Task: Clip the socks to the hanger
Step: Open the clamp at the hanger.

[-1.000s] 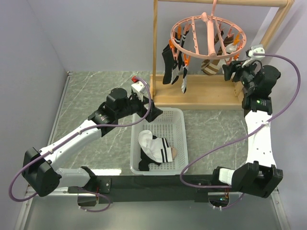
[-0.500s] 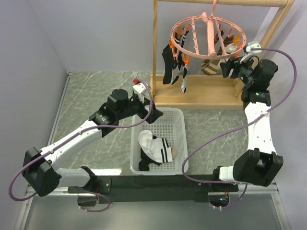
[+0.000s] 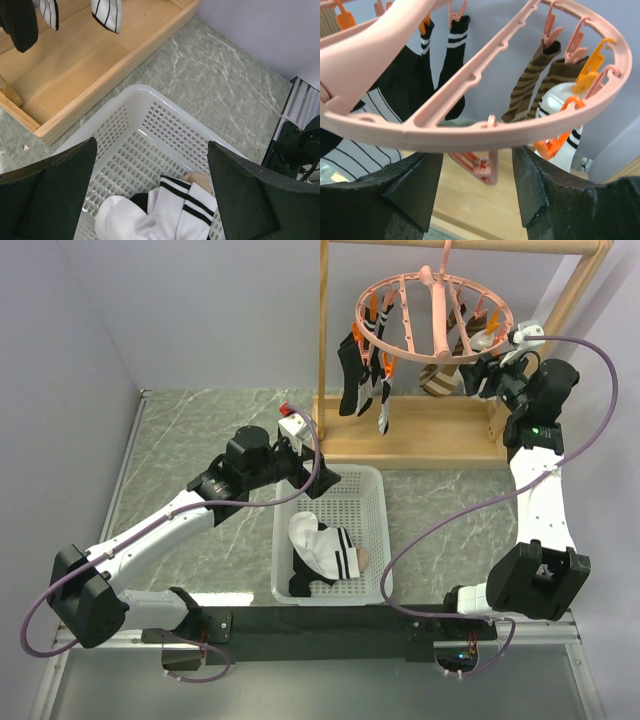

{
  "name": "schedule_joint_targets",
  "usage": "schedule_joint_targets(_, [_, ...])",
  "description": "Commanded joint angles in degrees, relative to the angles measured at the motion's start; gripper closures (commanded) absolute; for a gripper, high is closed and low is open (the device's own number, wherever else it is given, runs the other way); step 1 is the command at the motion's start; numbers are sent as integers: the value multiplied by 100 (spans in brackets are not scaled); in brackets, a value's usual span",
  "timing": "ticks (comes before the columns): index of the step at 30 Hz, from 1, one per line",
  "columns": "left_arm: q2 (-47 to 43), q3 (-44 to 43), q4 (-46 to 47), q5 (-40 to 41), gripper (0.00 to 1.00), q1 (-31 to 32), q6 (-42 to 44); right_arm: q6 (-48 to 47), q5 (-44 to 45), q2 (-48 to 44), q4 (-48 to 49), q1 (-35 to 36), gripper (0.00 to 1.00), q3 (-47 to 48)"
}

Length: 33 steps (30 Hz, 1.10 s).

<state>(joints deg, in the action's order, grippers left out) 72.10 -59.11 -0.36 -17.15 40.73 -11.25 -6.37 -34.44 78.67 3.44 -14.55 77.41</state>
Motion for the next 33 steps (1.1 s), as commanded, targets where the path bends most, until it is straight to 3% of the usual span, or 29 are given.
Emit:
schedule_joint_targets(1, [6, 5, 133, -78, 3, 31, 96, 145, -195, 51, 315, -31, 37, 372])
schedule_joint_targets(9, [-3, 14, 168, -78, 3, 40, 87, 110, -160, 69, 324, 4, 50, 372])
schedule_joint_targets(10, [-11, 14, 168, -70, 3, 40, 79, 101, -169, 69, 306, 13, 58, 398])
schedule_joint_targets(13, [-11, 23, 168, -69, 3, 40, 79, 66, -169, 113, 227, 39, 69, 468])
schedule_joint_targets(20, [15, -4, 142, -61, 3, 49, 79, -48, -169, 122, 69, 66, 87, 565])
schedule_joint_targets(26, [155, -83, -103, -61, 3, 181, 289, -57, -213, 95, 78, 75, 92, 512])
schedule_joint_targets(33, [534, -627, -1465, -482, 9, 593, 1607, 118, -222, 60, 271, 83, 93, 389])
